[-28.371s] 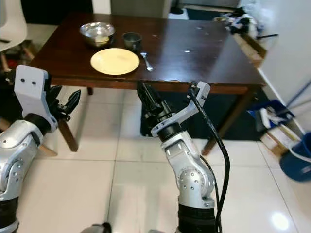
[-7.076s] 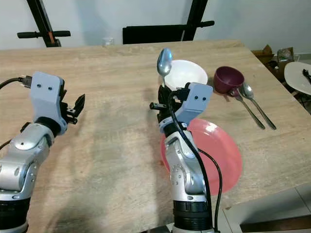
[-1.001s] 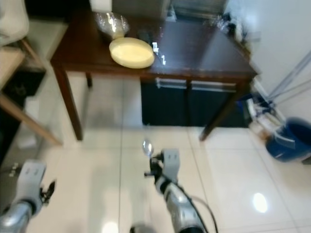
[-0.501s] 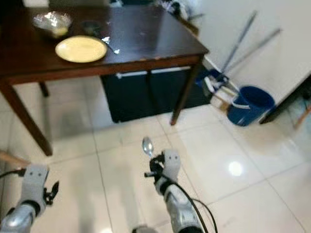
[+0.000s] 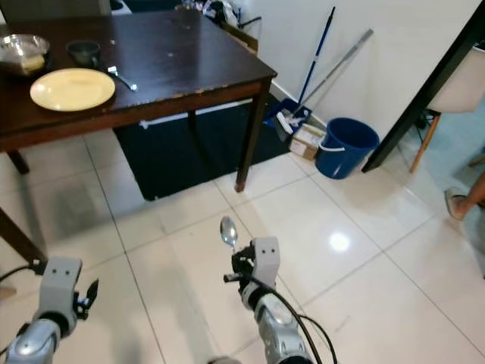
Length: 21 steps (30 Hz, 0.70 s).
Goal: Setting the table
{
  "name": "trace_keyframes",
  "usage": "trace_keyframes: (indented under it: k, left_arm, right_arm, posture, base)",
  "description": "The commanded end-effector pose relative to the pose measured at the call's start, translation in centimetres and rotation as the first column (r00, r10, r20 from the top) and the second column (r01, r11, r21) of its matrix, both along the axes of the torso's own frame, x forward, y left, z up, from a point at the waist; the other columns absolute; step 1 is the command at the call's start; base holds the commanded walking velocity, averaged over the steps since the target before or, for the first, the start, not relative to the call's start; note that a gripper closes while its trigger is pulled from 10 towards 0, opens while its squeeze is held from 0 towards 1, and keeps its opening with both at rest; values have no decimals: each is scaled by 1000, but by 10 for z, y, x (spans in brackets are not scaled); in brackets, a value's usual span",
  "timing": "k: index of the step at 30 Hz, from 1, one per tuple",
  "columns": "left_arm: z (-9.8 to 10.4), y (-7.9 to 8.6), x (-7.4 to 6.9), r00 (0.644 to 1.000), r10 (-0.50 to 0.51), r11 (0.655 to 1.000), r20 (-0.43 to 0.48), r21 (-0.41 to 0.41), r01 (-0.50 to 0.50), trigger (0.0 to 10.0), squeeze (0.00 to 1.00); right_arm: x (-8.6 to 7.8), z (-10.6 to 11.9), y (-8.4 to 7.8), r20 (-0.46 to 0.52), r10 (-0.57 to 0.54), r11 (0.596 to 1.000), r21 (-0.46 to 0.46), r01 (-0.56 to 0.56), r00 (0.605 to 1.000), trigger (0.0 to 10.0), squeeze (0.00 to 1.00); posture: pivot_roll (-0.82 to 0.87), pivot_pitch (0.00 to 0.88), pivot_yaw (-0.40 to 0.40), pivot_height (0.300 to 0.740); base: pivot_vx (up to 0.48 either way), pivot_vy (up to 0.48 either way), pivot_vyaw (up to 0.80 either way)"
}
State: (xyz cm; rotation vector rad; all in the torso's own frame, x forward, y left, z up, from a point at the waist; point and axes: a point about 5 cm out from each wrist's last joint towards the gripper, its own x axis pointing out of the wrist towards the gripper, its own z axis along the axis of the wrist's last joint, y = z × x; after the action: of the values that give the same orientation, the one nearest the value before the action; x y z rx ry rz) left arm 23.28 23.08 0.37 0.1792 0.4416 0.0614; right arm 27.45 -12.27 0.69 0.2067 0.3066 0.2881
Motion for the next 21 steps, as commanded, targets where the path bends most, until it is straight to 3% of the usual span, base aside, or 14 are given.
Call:
trace_keyframes:
  k: [1,9,13,15,16,20,21]
  left_arm:
    - [-4,-1,-3,1000,-3,1000,-13,7,3,10000,47]
    - [-4,-1,-2,1000,-10,1000,-10,18,11,10000,47]
    - [2,1,1,999,-9,998,34,62,7,10000,43]
    - [23,4,9,991,-7,996,134,94,-6,10000,43]
    - [23,4,9,991,-7,996,134,94,-6,10000,43]
    - [79,9,31,937,-7,992,349,118,-36,10000,43]
    - [79,9,31,937,-7,992,349,118,-36,10000,43]
  right_arm:
    - [1,1,0,15,4,1000,-1,-4,1000,10000,0]
    - [2,3,0,33,0,1000,13,-1,999,10000,0]
    - [5,11,1,75,8,1000,14,-9,997,10000,0]
    - [11,24,-2,135,5,1000,12,-6,991,10000,0]
    - [11,24,-2,135,5,1000,12,-6,991,10000,0]
    - [26,66,-10,291,-38,998,56,23,956,10000,0]
    - [26,66,-10,291,-38,998,56,23,956,10000,0]
  posture:
    - [-66,33,-9,740]
    - [-70,33,-6,740]
    - [-69,34,-6,740]
    - [-69,34,-6,740]
    - [-69,34,-6,740]
    - [-69,44,-6,740]
    - [-69,44,-6,740]
  base:
    - [480,0,0]
    - [480,0,0]
    - [480,0,0]
    - [480,0,0]
    - [480,0,0]
    - [480,0,0]
    - [480,0,0]
